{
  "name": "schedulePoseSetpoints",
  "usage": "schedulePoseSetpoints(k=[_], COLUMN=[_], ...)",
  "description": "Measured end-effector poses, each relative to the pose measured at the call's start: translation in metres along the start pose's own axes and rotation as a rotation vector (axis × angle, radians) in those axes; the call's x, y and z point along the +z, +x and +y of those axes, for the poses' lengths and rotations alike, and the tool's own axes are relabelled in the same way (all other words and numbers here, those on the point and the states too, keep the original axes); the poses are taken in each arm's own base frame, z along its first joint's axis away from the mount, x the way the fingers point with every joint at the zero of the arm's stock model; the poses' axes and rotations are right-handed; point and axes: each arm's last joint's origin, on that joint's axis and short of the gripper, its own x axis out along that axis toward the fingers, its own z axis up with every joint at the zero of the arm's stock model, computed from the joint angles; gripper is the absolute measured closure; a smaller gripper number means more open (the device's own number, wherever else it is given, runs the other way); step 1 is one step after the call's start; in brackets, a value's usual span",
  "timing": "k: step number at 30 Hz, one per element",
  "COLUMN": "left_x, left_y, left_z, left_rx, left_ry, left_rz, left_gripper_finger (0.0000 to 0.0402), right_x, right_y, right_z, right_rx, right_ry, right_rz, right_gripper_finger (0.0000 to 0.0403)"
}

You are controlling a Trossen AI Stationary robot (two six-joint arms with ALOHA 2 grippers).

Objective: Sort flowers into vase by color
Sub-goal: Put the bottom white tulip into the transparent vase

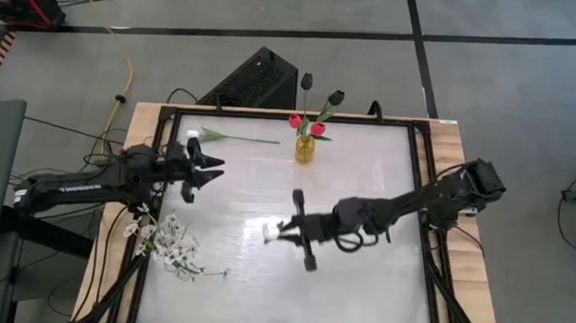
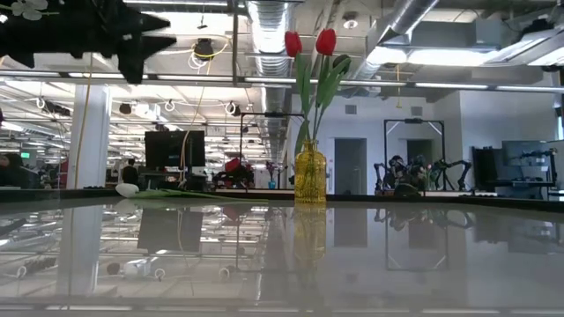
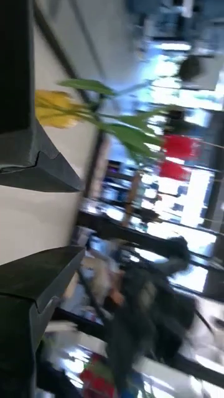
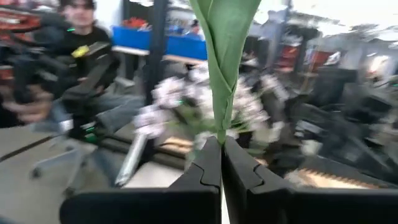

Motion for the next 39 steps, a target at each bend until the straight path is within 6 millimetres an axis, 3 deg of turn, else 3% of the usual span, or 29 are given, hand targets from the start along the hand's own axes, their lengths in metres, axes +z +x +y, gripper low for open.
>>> schedulePoseSetpoints(k=[4,8,15,28,39], left_x=[0.011,0.011,0.007,0.007,0.002], left_y=[-0.004,-0.002,0.008,0.019,0.019], left_z=[-0.005,-0.007,-0.007,-0.014,-0.013], left_rx=[-0.068,-0.154,-0.171,-0.222,-0.210], left_ry=[-0.002,-0.020,-0.028,0.007,0.012], left_rz=[-0.099,-0.078,-0.065,-0.053,-0.008], left_gripper_finger=[0.0262,0.0262,0.0262,0.0262,0.0262], right_x=[0.011,0.019,0.016,-0.006,-0.010], right_y=[0.005,0.010,0.032,0.087,0.092], right_z=[-0.032,-0.066,-0.104,-0.126,-0.136], right_rx=[-0.083,-0.156,-0.078,-0.032,-0.051], right_ry=[-0.013,0.042,0.152,0.175,0.203], right_rz=[-0.032,-0.064,-0.078,-0.015,-0.021], right_gripper_finger=[0.0378,0.0378,0.0378,0.0378,0.0378])
